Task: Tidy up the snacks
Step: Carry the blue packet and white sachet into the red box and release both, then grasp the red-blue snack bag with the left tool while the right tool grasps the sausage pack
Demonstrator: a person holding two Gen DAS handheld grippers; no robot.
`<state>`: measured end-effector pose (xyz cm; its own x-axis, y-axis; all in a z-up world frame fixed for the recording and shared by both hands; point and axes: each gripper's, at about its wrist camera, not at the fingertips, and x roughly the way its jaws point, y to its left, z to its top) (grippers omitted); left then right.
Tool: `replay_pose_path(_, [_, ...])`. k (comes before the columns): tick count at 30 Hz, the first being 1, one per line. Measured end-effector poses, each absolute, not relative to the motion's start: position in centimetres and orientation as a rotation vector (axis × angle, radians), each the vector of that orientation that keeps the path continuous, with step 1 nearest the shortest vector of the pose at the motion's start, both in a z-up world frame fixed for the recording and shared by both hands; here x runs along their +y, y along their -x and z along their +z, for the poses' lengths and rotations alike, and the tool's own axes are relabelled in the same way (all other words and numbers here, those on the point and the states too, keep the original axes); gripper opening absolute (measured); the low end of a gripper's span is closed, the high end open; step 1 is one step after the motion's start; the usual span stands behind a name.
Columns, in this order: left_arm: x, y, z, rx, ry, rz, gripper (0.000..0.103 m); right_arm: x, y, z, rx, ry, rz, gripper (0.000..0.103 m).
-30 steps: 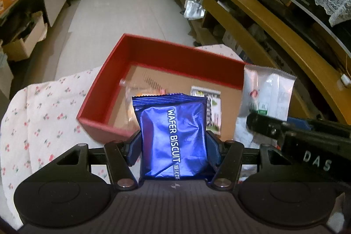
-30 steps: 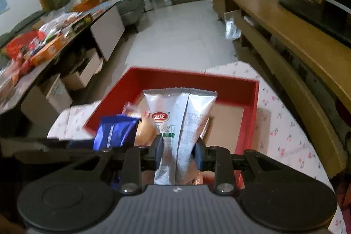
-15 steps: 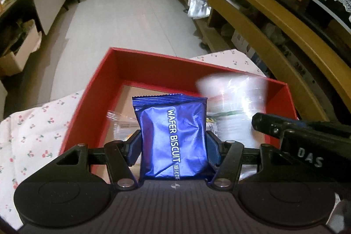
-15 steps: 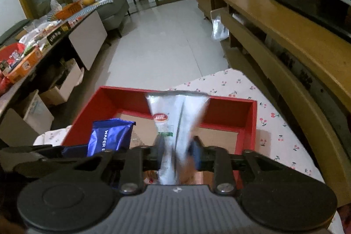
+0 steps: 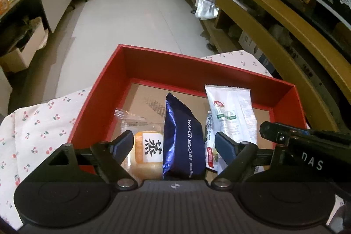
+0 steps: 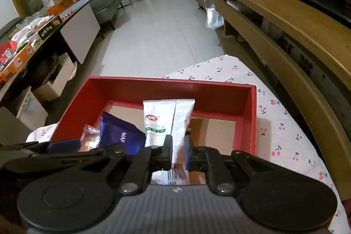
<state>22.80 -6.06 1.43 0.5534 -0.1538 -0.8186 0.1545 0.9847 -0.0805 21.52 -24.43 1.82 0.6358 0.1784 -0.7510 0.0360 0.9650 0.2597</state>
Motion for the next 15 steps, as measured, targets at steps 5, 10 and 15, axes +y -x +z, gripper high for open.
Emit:
replay_pose_path(5, [-5.5, -21.3, 2.6, 0.965, 0.009, -0.176, 0.087, -24.2, -20.3, 2.9, 0.866, -0.267, 0.088, 0.038])
replay_pose_path(10, [-5.3, -19.9, 3.4, 0.967, 0.012, -0.177, 0.087, -23.8, -18.6, 3.9, 0.856, -0.263, 0.094, 0.038])
replay_pose_path(15, [-4.8, -18.0, 4.0, 0.967, 0.028, -0.198, 0.087, -23.8, -16.4, 4.6, 0.854, -0.271, 0.105, 0.039])
